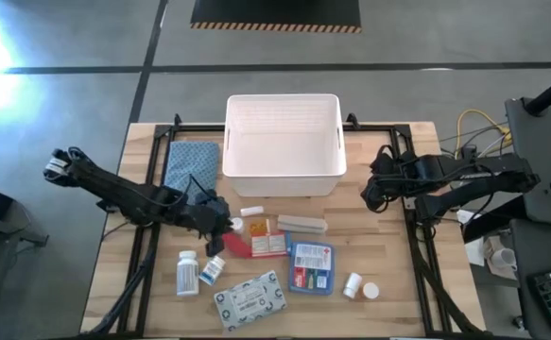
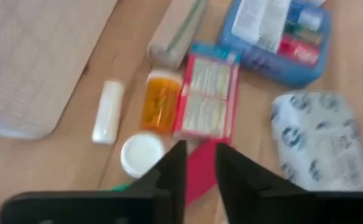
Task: Pick & place medical supplies in basket/bin
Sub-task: Put the white medicine bottle into the white bin, then put the orange medicine bottle into the white bin
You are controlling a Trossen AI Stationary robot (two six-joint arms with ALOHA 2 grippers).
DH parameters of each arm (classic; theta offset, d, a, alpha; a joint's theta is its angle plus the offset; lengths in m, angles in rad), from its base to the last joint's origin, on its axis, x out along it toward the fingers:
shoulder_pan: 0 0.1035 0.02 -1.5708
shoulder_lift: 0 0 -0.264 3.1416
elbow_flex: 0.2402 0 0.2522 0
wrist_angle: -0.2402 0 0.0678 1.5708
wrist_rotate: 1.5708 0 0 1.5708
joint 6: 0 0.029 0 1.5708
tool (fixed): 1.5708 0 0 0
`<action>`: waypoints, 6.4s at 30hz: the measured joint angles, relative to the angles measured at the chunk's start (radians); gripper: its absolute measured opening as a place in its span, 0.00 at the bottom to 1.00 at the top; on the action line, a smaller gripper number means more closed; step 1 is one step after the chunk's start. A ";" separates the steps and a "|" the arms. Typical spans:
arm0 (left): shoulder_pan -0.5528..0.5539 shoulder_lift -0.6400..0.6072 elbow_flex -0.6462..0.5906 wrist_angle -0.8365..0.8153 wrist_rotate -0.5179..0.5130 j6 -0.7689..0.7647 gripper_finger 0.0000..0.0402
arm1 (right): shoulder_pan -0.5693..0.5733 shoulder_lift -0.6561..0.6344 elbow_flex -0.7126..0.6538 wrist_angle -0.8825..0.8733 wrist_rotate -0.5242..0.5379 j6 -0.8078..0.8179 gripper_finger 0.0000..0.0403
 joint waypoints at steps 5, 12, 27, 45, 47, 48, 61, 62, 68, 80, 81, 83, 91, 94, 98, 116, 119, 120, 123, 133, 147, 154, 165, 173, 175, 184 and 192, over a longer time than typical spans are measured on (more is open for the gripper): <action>0.000 0.073 -0.023 -0.010 -0.001 0.006 0.42 | 0.000 0.000 0.000 0.000 0.001 0.000 0.80; 0.000 0.151 -0.026 -0.021 -0.056 0.062 0.60 | 0.000 0.000 -0.002 -0.001 -0.006 0.000 0.79; 0.069 0.233 -0.025 0.051 -0.084 0.150 0.63 | 0.000 -0.001 -0.021 -0.004 -0.016 0.026 0.79; 0.097 0.320 -0.023 0.092 0.007 0.149 0.63 | 0.000 -0.001 -0.026 -0.005 -0.034 -0.007 0.79; 0.097 0.333 -0.023 0.090 0.006 0.149 0.63 | 0.000 -0.001 -0.027 -0.005 -0.034 -0.011 0.79; 0.097 0.337 -0.023 0.090 0.006 0.149 0.63 | 0.000 -0.001 -0.027 -0.005 -0.034 -0.012 0.79; 0.094 0.324 -0.005 0.066 0.007 0.165 0.38 | 0.000 -0.003 -0.027 -0.004 -0.034 -0.025 0.79; 0.093 0.316 0.013 0.053 0.008 0.164 0.38 | 0.000 -0.004 -0.027 -0.004 -0.034 -0.032 0.79; 0.061 0.273 0.247 -0.160 0.007 0.086 0.38 | 0.000 -0.045 -0.015 0.026 -0.047 -0.108 0.79; 0.051 0.289 0.972 -0.155 -0.366 0.237 0.39 | 0.000 -0.270 -0.121 0.065 -0.118 -0.126 0.77; 0.061 0.289 1.016 -0.154 -0.402 0.307 0.39 | 0.000 -0.287 -0.134 0.077 -0.118 -0.120 0.77; 0.113 0.288 1.076 -0.156 -0.420 0.426 0.39 | 0.000 -0.312 -0.159 0.135 -0.116 -0.125 0.76; 0.468 0.304 0.973 -0.165 -0.320 0.510 0.40 | -0.003 -0.290 -0.222 0.312 -0.060 -0.203 0.74; 0.546 0.304 0.867 -0.146 -0.266 0.508 0.41 | -0.004 -0.255 -0.206 0.301 -0.057 -0.189 0.75; 0.583 0.305 0.738 -0.112 -0.244 0.536 0.49 | -0.004 -0.224 -0.164 0.301 -0.059 -0.137 0.76; 0.538 0.229 0.853 -0.233 -0.164 0.616 0.68 | 0.048 -0.069 -0.080 0.127 -0.471 -0.188 0.81; 0.531 0.210 0.892 -0.273 -0.169 0.610 0.68 | 0.138 -0.080 -0.080 0.124 -0.506 -0.125 0.81; 0.531 0.205 0.895 -0.276 -0.172 0.601 0.68 | 0.181 -0.085 -0.080 0.118 -0.508 -0.097 0.81; 0.531 0.182 0.878 -0.276 -0.175 0.562 0.68 | 0.341 -0.088 -0.080 0.119 -0.508 0.007 0.81; 0.461 0.110 0.695 -0.301 -0.175 0.358 0.68 | 0.825 0.066 -0.080 0.196 -0.509 0.056 0.81; 0.305 0.092 0.598 -0.198 -0.174 0.253 0.68 | 0.998 0.373 -0.032 0.471 -0.369 0.104 0.82; 0.206 0.065 0.587 -0.202 -0.175 0.243 0.68 | 0.991 0.535 0.090 0.359 -0.349 0.212 0.89; 0.095 0.060 0.570 -0.214 -0.180 0.138 0.68 | 0.922 0.627 0.118 0.364 -0.338 0.271 0.91; 0.078 0.061 0.568 -0.215 -0.181 0.110 0.68 | 0.908 0.573 0.026 0.475 -0.346 0.200 0.91; 0.078 0.061 0.568 -0.216 -0.181 0.102 0.68 | 0.905 0.573 0.006 0.524 -0.350 0.183 0.91; 0.078 0.061 0.567 -0.220 -0.204 0.099 0.68 | 0.865 0.575 -0.054 0.570 -0.349 0.141 0.91; 0.078 0.061 0.567 -0.222 -0.208 0.099 0.68 | 0.850 0.575 -0.066 0.616 -0.349 0.119 0.88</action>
